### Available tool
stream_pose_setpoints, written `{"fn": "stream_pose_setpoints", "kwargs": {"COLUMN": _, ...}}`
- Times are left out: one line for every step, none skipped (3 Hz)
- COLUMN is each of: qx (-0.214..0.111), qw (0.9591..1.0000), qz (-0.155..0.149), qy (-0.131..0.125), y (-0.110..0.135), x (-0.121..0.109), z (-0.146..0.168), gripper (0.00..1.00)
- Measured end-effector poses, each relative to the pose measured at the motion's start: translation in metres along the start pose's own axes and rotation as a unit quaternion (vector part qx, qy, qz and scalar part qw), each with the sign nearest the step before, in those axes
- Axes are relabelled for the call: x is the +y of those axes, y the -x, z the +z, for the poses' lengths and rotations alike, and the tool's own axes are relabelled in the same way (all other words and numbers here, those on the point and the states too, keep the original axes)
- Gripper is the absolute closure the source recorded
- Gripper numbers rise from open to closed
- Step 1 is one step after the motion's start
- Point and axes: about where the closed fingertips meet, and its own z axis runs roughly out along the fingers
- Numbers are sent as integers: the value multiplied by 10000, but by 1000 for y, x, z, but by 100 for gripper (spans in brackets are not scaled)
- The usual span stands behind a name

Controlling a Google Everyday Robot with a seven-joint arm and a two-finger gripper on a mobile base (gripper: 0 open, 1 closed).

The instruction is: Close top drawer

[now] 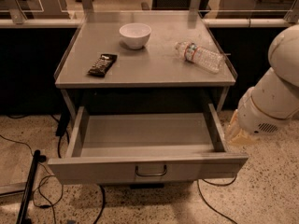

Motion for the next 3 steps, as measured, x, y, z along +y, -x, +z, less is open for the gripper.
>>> {"fn": "stream_pose_setpoints", "kwargs": {"qx": -147, "qw": 9999, "qz": 5, "qy": 11, "y": 1, "x": 3, "z": 2, "gripper": 100}}
{"fn": "stream_pose_setpoints", "kwargs": {"qx": -508, "qw": 9985, "qz": 150, "qy": 103, "y": 2, "x": 15, "z": 24, "gripper": 100}}
{"fn": "stream_pose_setpoints", "kwargs": {"qx": -1103, "qw": 9935, "qz": 247, "qy": 112, "y": 6, "x": 33, "z": 61, "gripper": 100}}
